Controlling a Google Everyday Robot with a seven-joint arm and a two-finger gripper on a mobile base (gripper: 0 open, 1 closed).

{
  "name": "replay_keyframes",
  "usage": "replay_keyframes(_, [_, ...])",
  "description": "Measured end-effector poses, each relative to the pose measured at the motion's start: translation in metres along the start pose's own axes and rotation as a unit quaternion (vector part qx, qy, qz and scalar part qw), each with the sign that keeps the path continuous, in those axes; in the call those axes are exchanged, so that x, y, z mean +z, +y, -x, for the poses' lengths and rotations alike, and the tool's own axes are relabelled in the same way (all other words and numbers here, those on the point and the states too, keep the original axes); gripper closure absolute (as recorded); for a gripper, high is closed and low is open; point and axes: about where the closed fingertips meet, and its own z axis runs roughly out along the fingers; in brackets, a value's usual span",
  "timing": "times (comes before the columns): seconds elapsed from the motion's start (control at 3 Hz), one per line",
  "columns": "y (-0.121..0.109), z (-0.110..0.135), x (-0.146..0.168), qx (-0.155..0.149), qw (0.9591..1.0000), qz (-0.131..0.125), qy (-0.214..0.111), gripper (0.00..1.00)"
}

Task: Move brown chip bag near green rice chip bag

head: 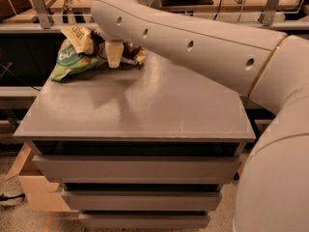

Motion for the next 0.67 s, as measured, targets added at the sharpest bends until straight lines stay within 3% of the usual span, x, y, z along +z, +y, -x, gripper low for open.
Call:
replay_keyframes(0.33, [0.005, -0.033, -0.025, 0.035, 0.9990, 0.004, 0.029, 0.00])
replay_keyframes(0.67, [0.015, -0.070, -0.059, 0.094, 0.9939, -0.017, 0.054, 0.00])
